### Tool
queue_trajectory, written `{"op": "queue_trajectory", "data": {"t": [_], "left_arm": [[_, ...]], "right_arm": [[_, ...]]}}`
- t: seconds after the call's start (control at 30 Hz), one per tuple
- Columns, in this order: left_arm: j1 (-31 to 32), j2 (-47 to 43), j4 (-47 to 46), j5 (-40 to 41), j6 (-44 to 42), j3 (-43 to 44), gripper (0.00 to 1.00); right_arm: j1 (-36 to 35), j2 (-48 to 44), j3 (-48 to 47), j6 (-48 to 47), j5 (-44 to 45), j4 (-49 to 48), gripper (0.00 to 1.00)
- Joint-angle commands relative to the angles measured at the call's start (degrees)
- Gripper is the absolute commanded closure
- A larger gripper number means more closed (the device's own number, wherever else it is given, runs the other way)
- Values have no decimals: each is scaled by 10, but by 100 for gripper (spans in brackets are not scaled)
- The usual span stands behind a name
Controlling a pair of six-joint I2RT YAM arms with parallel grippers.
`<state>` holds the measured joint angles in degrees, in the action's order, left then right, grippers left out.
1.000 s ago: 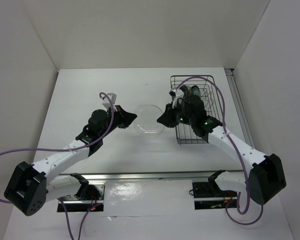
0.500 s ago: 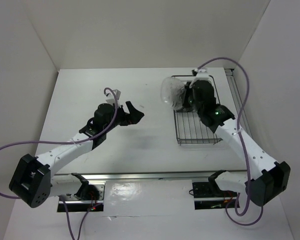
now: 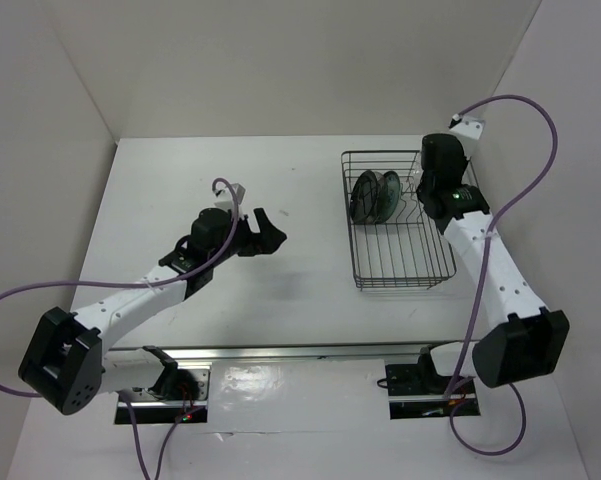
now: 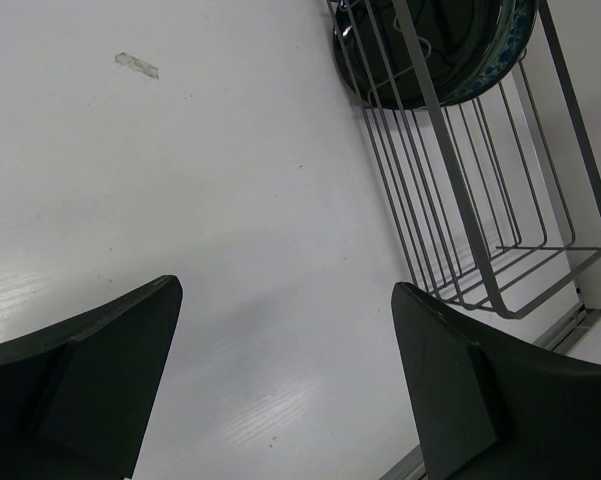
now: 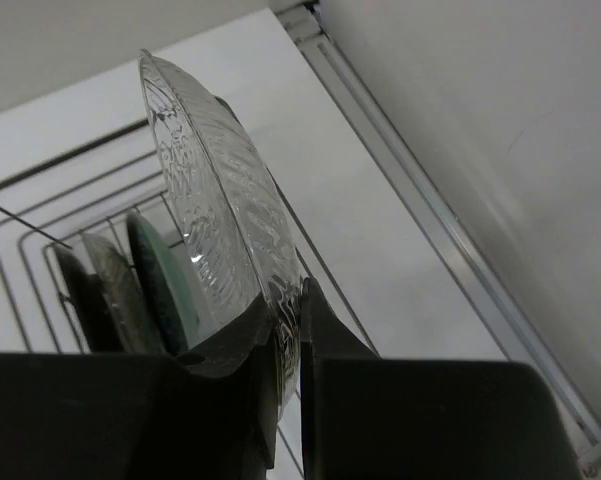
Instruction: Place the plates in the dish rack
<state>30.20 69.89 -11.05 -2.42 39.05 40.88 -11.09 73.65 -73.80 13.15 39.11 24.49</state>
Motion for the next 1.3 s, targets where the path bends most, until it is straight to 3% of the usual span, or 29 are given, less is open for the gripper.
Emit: {"op": "queue_trajectory", "data": {"t": [0.0, 0.27, 0.73, 0.77, 0.9, 1.03, 1.27], "left_arm": [[0, 9, -17, -14, -19, 2, 0], [0, 9, -38, -30, -19, -18, 0], [0, 9, -38, -25, -19, -23, 0], [0, 9, -38, -25, -19, -23, 0], [0, 3, -38, -25, -24, -23, 0], [0, -2, -33, -25, -24, -23, 0], [0, -2, -33, -25, -35, -23, 0]], "right_arm": [[18, 26, 19, -6, -18, -40, 100], [30, 101, 19, -6, -44, -71, 100], [30, 151, 35, -6, -66, -100, 100], [30, 151, 27, -6, -66, -100, 98], [30, 172, 16, -6, -66, -95, 51], [30, 184, 3, -6, -61, -95, 40], [30, 183, -15, 5, -33, -71, 31]]}}
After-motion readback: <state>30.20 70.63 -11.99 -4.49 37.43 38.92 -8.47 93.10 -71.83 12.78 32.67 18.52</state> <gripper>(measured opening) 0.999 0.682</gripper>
